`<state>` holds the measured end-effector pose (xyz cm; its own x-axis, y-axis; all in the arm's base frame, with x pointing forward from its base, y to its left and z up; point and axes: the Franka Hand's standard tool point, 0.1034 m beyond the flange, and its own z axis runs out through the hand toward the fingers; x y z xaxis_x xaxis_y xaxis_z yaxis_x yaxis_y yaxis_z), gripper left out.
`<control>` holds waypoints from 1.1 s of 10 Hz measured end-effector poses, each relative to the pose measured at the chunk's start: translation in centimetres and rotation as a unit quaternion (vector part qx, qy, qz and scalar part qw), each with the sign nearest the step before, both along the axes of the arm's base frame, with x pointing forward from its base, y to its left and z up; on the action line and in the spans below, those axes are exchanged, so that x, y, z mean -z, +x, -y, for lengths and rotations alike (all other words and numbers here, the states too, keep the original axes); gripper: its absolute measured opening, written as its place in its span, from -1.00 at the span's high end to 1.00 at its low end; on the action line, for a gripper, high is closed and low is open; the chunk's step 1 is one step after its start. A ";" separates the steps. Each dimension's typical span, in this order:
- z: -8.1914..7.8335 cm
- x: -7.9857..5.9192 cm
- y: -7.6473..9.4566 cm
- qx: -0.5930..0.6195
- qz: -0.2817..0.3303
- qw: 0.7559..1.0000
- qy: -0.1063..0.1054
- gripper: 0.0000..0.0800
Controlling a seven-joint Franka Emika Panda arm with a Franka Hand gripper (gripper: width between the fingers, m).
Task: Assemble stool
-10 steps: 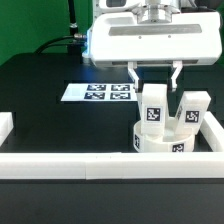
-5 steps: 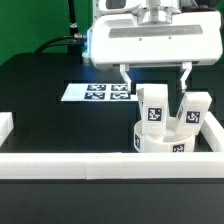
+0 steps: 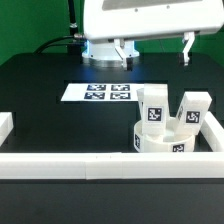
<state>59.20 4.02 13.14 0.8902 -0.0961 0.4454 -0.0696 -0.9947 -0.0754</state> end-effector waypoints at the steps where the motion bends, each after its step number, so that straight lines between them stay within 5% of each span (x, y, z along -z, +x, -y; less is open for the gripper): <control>1: 0.0 0.1 0.0 0.000 -0.001 1.000 0.000 -0.62; 5: 0.2 1.3 -0.1 -0.003 -0.012 1.000 -0.003 -0.62; 11: -0.3 1.7 0.2 -0.036 -0.177 0.983 0.043 -0.62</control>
Offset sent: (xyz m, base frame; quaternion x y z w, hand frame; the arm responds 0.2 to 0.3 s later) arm 0.0000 0.0000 0.0000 0.0000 -0.0650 0.0000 0.9979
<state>59.40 4.29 11.39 0.9937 -0.0504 0.1004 -0.0358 -0.9891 -0.1426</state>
